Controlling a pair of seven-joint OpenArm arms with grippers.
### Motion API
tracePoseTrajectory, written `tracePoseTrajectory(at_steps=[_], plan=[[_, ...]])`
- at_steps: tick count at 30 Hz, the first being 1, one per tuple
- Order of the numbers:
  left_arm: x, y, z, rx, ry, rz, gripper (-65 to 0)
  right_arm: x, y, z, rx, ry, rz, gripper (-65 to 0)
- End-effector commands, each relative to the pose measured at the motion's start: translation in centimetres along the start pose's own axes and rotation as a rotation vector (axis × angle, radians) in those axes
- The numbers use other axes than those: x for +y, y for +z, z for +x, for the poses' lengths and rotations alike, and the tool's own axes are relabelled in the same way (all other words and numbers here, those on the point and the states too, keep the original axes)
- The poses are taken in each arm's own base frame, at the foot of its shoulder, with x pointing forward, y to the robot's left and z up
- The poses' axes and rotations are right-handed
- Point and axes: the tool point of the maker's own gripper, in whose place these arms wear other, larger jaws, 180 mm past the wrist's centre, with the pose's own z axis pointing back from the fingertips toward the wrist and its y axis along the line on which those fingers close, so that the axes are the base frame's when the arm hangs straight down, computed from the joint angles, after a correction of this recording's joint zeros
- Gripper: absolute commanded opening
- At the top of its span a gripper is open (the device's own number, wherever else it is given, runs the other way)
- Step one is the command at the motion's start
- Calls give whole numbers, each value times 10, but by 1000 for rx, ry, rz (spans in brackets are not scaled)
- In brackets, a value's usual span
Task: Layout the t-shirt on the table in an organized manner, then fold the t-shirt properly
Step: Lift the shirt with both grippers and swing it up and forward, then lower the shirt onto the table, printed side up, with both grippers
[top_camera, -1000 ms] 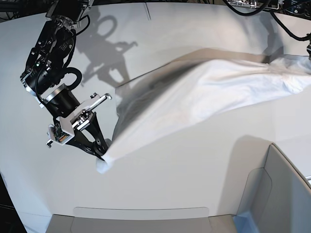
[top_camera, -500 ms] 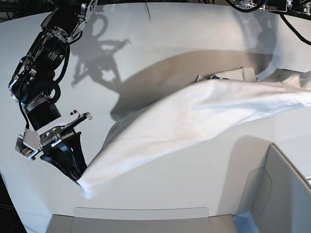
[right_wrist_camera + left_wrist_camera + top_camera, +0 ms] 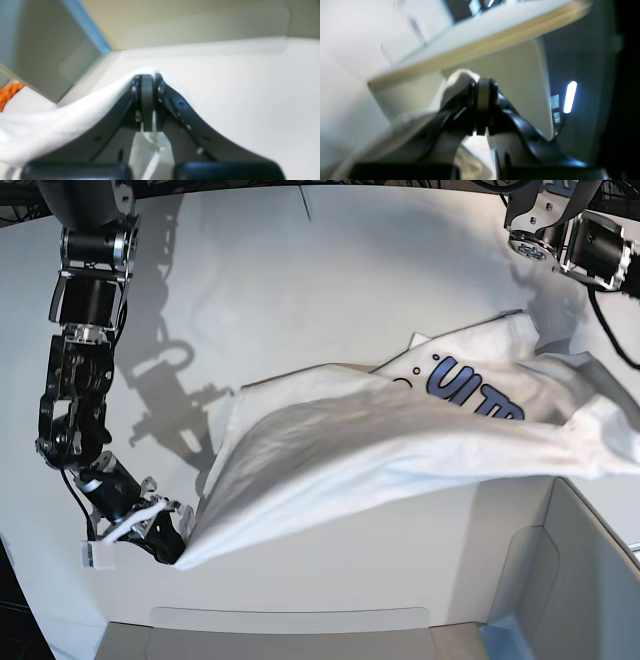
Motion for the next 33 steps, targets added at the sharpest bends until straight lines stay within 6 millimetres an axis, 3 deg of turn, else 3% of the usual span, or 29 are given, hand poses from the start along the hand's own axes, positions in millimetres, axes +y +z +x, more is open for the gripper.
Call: tracePoseTrajectory(at_steps=[1, 6, 9, 12, 14, 18, 21, 26, 30, 33], plan=[[-13, -19, 4, 13, -29, -19, -650, -4, -7, 34, -65, 19, 1, -650], [20, -89, -20, 69, -125, 131, -643, -45, -48, 38, 22, 30, -116, -650], [35, -108, -39, 130, -160, 198, -484, -44, -65, 28, 60, 27, -131, -542], [54, -104, -56, 181, -186, 248, -336, -45, -62, 7, 95, 37, -129, -457], [68, -99, -63, 180, -196, 277, -286, -42, -61, 1, 109, 48, -106, -403], [86, -87, -66, 178, -200, 308, -307, -29, -57, -13, 118, 76, -27, -355], [80, -81, -65, 177, -241, 297, -311, -19, -51, -18, 106, 110, -7, -356], [55, -50, -80, 238, -420, 251, -311, 23, -24, -33, 65, 224, 67, -356], [50, -23, -93, 269, -518, 248, -311, 59, -6, -68, 127, 391, 115, -356], [58, -9, -100, 294, -536, 269, -312, 71, 8, -98, 192, 507, 109, -356]])
